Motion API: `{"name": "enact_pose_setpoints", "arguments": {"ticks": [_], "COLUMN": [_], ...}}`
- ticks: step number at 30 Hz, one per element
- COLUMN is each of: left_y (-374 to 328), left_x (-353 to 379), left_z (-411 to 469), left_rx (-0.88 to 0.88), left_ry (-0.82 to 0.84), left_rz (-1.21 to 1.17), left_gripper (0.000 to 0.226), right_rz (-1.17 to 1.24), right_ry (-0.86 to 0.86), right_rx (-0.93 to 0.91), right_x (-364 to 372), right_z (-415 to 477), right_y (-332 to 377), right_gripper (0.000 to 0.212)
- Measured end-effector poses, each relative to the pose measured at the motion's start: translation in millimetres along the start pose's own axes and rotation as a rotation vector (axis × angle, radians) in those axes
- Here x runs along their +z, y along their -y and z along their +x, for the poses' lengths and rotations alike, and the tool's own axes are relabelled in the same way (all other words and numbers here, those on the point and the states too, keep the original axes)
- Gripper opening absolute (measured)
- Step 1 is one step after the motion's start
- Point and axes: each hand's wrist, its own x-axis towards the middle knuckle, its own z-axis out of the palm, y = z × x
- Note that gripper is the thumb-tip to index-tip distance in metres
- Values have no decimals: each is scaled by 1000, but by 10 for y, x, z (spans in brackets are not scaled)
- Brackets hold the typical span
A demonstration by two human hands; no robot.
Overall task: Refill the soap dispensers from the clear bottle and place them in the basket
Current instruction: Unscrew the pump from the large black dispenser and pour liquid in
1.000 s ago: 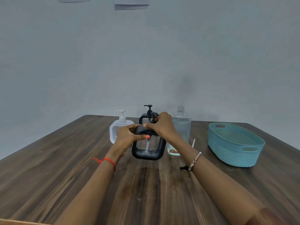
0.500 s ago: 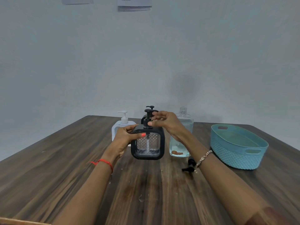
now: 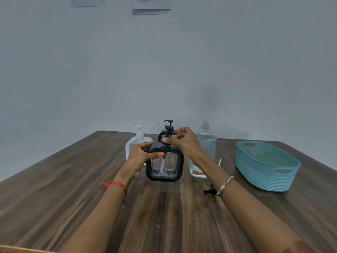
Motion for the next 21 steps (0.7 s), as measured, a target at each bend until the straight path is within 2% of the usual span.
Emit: {"name": "enact_pose_setpoints", "arguments": {"ticks": [3,6,8,11,13,14,16,19,21], "left_y": [0,8,9,-7,-16,-15,-11,-1,17], "left_x": [8,-2,-8,5,11,8,-10,-55,-97], "left_z": [-12,-20,-29,-43,-56,-60,-70,-88,-92], "left_rx": [-3,-8,-8,-1,1,0,-6,-18,-17], "left_ry": [4,-14,-15,2,5,6,4,-21,-56], "left_rz": [4,-3,-10,-9,-10,-12,-16,-20,-24], "left_gripper": [40,38,39,41,41,42,43,40,39], "right_rz": [-134,74,106,-179,-335,-334,-170,159,254], "right_ry": [-28,26,48,36,-4,-23,-43,-129,-227], "right_rx": [-34,12,7,3,-46,-77,-105,-134,-217], "right_x": [47,14,0,59,107,114,92,-13,-89], "right_z": [-5,8,7,-19,-27,-37,-52,-32,-5], "right_y": [-18,44,69,50,15,31,111,264,305], "right_gripper": [60,46,42,45,39,32,16,21,17]}}
